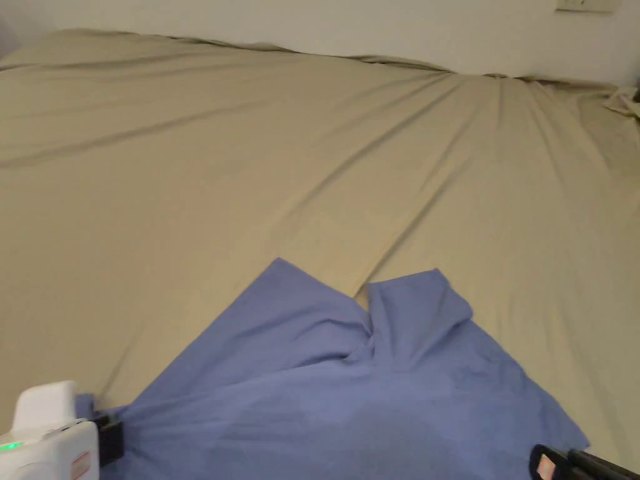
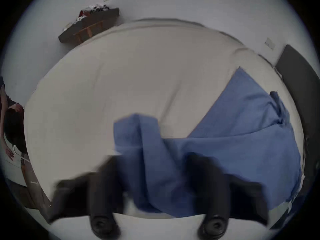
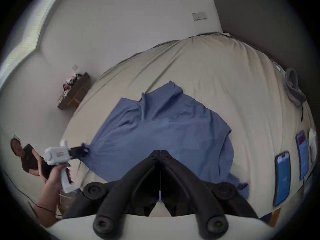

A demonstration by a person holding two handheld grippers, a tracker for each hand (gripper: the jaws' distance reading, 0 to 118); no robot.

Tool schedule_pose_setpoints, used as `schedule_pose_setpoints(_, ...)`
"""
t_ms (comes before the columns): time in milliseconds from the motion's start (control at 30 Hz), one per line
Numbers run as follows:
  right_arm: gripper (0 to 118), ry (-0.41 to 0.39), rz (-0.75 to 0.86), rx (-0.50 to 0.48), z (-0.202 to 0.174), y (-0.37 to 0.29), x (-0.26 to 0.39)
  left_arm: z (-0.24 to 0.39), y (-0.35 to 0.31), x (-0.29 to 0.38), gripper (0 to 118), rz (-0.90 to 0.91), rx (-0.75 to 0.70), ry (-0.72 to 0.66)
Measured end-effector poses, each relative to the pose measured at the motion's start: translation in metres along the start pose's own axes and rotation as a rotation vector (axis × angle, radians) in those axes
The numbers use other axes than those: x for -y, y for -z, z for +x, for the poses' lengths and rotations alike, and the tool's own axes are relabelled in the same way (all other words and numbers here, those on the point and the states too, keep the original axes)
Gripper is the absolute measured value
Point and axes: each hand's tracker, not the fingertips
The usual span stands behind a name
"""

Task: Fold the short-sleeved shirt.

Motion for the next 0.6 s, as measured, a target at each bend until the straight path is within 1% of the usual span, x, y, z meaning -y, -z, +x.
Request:
schedule_pose_setpoints(33,3,-0.035,-0.013,0.019,0.002,0.007,-0.008,-0.001,-0.004,-0.002,3,-0.009,0.000,0.012)
schedule_pose_setpoints(67,9,-0.079,-0.015,0.055,0.005,0.016,-0.020,-0.004,-0.010,-0.005,3,-0.026,0.130,-0.020)
schedule_pose_setpoints(100,32,-0.127,-0.011,0.091,0.012,0.029,-0.031,-0.008,-0.021,-0.006,3,0.007,0.177,-0.072)
schedule_pose_setpoints(133,88,-0.168,-0.009,0.120,0.016,0.042,-0.042,-0.012,-0.033,-0.009,3,0.076,0.205,-0.154)
schedule_pose_setpoints(167,118,-0.211,-0.018,0.131,0.021,0.059,-0.056,-0.019,-0.044,-0.012,3,0.077,0.293,-0.241)
schedule_pose_setpoints(200,118,-0.245,-0.040,0.075,0.029,0.079,-0.068,-0.025,-0.048,-0.016,3,0.049,0.379,-0.285)
schedule_pose_setpoints(233,117,-0.269,-0.090,-0.018,0.035,0.102,-0.077,-0.028,-0.052,-0.018,3,0.031,0.415,-0.311)
schedule_pose_setpoints(267,117,-0.283,-0.170,-0.076,0.044,0.128,-0.086,-0.014,-0.066,-0.022,3,0.037,0.407,-0.319)
schedule_pose_setpoints(300,117,-0.260,-0.147,-0.055,0.051,0.145,-0.094,-0.006,-0.072,-0.022,3,0.015,0.414,-0.326)
schedule_pose_setpoints(367,117,-0.197,-0.238,0.118,0.049,0.178,-0.111,0.005,-0.080,-0.023,3,0.030,0.376,-0.258)
schedule_pose_setpoints(400,117,-0.190,-0.258,0.192,0.051,0.192,-0.117,-0.006,-0.080,-0.025,3,0.030,0.377,-0.264)
schedule_pose_setpoints(467,117,-0.201,-0.273,0.233,0.058,0.212,-0.117,-0.007,-0.083,-0.027,3,0.036,0.379,-0.259)
schedule_pose_setpoints(500,114,-0.226,-0.344,0.259,0.060,0.213,-0.124,-0.006,-0.083,-0.027,3,0.029,0.376,-0.264)
schedule_pose_setpoints(533,99,-0.253,-0.413,0.275,0.060,0.219,-0.120,-0.013,-0.078,-0.026,3,0.029,0.373,-0.264)
schedule_pose_setpoints(567,89,-0.294,-0.463,0.286,0.058,0.223,-0.113,-0.014,-0.077,-0.027,3,0.037,0.354,-0.249)
schedule_pose_setpoints(600,85,-0.350,-0.466,0.295,0.054,0.222,-0.105,-0.013,-0.077,-0.027,3,0.046,0.329,-0.248)
